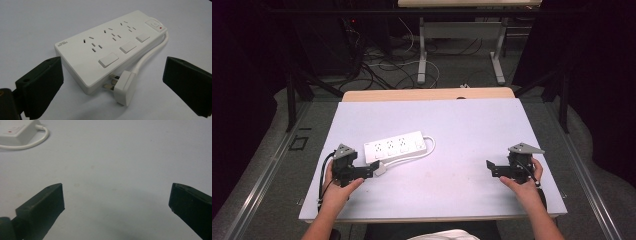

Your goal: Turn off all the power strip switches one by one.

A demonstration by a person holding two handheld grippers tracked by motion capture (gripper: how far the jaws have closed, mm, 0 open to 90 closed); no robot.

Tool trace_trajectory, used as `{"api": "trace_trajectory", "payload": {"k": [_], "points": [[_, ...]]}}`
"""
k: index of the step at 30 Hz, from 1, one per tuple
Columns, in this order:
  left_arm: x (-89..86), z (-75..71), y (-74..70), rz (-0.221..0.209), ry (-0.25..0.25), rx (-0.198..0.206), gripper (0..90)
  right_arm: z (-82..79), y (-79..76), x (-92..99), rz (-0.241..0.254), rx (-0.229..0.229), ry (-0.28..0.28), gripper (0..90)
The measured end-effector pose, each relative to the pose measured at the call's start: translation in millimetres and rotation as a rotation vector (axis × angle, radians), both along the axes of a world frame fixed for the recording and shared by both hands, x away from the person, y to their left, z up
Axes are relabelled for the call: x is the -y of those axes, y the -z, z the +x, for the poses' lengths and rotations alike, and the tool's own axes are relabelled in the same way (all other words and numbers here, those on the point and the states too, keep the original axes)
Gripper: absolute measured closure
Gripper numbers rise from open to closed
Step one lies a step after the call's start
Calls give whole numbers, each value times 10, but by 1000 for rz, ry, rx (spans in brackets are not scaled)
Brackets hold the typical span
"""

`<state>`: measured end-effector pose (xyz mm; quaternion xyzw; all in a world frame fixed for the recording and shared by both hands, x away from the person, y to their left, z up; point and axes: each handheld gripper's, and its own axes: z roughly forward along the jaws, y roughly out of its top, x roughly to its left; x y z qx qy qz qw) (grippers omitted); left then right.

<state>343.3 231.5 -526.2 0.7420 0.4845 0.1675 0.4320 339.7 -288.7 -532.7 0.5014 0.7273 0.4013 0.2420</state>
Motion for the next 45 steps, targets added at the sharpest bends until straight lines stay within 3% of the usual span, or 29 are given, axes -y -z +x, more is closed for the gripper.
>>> {"api": "trace_trajectory", "payload": {"k": [3, 6, 10, 16, 18, 24, 38, 45], "points": [[4, -29, -2, -10, -8, 5, 30, -25, -3, -21, 9, -13, 13, 1], [9, -31, 19, -4, -4, -15, 30, -34, 20, -32, 26, -9, 25, 3], [51, -14, 13, 1, 6, -13, 30, -31, 48, -38, -2, -7, 12, 7], [173, 9, -7, 1, 25, -7, 50, -47, 70, -52, 9, -18, 26, 16], [253, 6, -21, 11, 34, 7, 70, -48, 75, -52, -11, 0, 14, 27], [364, 22, -54, 9, 46, 37, 115, -70, 93, -70, -15, -5, 14, 39], [567, 204, -209, -20, 60, 50, 226, -121, 111, -75, -26, -4, 30, 67], [686, 335, -317, 14, 47, 65, 296, -119, 114, -74, -26, -6, 34, 70]]}}
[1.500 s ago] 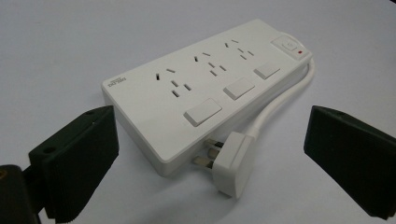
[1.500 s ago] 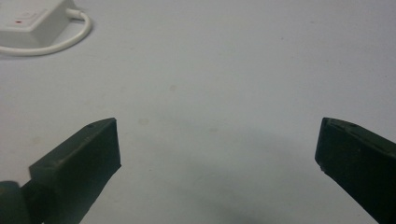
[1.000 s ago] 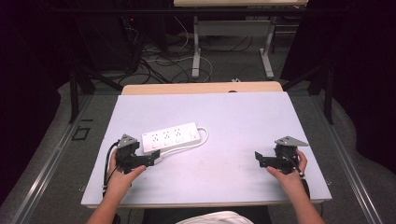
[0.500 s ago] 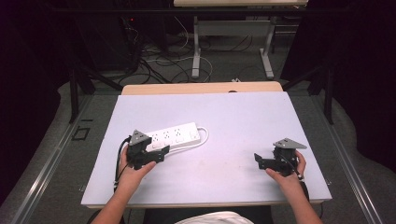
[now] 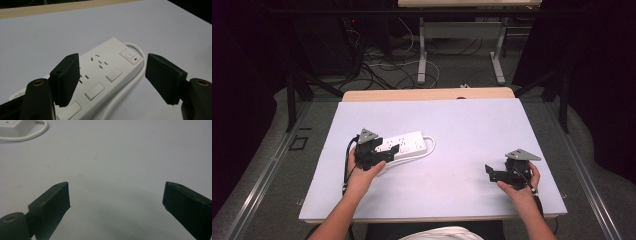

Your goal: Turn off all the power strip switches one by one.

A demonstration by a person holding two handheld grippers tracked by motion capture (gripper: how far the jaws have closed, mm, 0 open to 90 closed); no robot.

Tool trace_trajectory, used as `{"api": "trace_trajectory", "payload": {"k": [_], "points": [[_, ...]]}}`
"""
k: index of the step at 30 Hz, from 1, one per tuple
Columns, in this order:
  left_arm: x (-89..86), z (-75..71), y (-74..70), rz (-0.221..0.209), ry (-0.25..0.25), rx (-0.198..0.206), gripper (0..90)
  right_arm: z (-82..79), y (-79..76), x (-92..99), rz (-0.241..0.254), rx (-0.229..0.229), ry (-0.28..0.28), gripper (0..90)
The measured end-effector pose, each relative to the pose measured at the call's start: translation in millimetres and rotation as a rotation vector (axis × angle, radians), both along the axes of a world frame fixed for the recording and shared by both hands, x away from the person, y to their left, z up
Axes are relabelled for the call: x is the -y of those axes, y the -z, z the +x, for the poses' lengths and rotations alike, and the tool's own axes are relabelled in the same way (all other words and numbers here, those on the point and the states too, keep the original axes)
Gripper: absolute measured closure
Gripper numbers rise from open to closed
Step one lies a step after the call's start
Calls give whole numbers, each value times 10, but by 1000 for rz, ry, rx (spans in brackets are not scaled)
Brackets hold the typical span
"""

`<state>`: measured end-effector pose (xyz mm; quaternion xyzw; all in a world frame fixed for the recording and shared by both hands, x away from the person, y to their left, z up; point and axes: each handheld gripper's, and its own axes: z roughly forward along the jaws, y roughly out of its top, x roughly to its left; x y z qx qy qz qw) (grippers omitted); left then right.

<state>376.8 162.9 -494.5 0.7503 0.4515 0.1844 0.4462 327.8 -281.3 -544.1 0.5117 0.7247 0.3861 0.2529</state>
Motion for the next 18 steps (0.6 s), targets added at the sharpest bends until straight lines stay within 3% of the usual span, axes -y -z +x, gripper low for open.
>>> {"api": "trace_trajectory", "payload": {"k": [7, 18], "points": [[128, 116, -84, 23, 9, -4, 371, 1, 2, 0, 1, -2, 0, 72], [376, 261, -205, 5, 31, 8, 412, 5, 4, 2, -2, -3, -3, 79]]}}
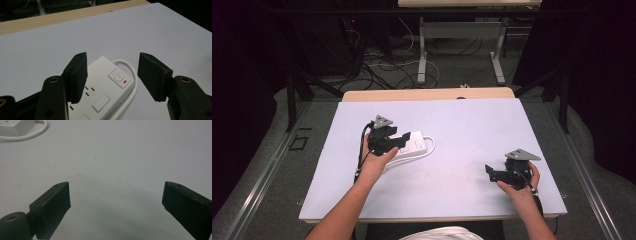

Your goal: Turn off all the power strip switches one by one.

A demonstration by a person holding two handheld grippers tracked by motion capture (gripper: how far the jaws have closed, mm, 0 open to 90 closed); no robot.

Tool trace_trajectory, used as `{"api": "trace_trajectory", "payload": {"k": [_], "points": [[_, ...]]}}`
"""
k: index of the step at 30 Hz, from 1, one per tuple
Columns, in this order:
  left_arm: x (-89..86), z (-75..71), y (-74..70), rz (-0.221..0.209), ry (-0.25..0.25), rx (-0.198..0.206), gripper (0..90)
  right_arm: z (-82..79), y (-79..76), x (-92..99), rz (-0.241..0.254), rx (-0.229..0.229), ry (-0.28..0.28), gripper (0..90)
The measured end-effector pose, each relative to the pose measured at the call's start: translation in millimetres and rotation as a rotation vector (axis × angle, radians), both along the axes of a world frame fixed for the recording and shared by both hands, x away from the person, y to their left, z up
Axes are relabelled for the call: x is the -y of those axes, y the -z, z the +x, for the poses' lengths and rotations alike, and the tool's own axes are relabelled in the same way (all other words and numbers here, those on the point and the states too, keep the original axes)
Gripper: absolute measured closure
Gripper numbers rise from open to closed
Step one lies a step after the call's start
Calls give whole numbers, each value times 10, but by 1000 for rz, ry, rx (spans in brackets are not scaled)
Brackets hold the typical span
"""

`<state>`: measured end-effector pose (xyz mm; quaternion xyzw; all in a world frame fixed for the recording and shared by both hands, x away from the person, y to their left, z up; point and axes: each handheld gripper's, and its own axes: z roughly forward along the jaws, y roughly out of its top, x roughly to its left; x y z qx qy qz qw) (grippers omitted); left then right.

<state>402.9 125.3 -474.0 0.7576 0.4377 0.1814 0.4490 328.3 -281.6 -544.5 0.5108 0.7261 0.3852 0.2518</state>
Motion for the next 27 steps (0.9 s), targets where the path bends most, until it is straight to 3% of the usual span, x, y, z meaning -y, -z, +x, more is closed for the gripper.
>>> {"api": "trace_trajectory", "payload": {"k": [13, 21, 27], "points": [[224, 131, -14, 46, 18, -21, 422, 2, 1, 8, 5, -5, 1, 80], [329, 220, 30, 55, 35, -62, 498, 10, 9, 17, 5, -4, -4, 80], [409, 277, 78, 98, 53, -86, 567, 11, 8, 20, 7, -3, -2, 80]]}}
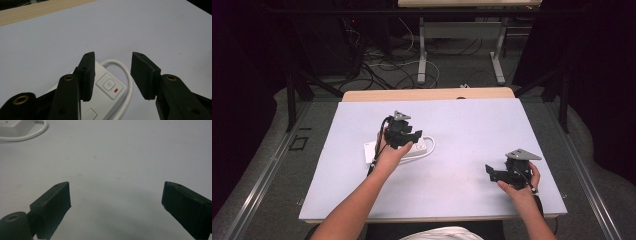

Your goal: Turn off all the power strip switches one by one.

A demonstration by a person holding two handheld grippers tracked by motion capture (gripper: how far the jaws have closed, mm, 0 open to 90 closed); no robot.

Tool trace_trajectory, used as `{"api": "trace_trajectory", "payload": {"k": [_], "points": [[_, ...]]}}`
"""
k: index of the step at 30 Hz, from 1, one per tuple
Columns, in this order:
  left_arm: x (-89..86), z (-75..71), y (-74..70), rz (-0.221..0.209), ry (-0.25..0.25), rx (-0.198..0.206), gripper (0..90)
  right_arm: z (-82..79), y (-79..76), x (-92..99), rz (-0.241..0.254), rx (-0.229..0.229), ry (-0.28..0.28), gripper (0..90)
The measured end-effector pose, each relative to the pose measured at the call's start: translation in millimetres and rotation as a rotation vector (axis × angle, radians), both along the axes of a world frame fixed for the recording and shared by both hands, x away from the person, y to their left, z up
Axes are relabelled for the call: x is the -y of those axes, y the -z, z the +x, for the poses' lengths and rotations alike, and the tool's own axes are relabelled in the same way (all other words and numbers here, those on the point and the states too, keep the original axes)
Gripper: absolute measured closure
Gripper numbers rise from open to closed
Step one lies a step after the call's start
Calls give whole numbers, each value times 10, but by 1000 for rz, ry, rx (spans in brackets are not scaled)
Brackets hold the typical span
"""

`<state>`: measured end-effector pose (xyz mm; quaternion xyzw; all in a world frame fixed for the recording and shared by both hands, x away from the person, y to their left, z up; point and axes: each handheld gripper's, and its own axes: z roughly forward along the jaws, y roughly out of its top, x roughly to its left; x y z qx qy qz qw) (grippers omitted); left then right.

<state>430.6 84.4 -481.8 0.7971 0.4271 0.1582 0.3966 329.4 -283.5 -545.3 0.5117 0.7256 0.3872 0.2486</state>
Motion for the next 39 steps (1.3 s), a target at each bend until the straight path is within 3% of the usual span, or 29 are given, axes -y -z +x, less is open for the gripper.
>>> {"api": "trace_trajectory", "payload": {"k": [20, 28, 31, 39], "points": [[159, 138, 157, 102, 16, -67, 771, 2, 2, 8, 8, -8, 6, 80], [202, 156, 211, 127, 24, -88, 839, 7, 5, 15, 5, -5, 4, 80], [230, 159, 239, 112, 15, -102, 858, 7, 5, 15, 5, -5, 3, 80], [265, 176, 285, 145, 20, -124, 898, 7, 6, 18, 9, -9, 7, 80]]}}
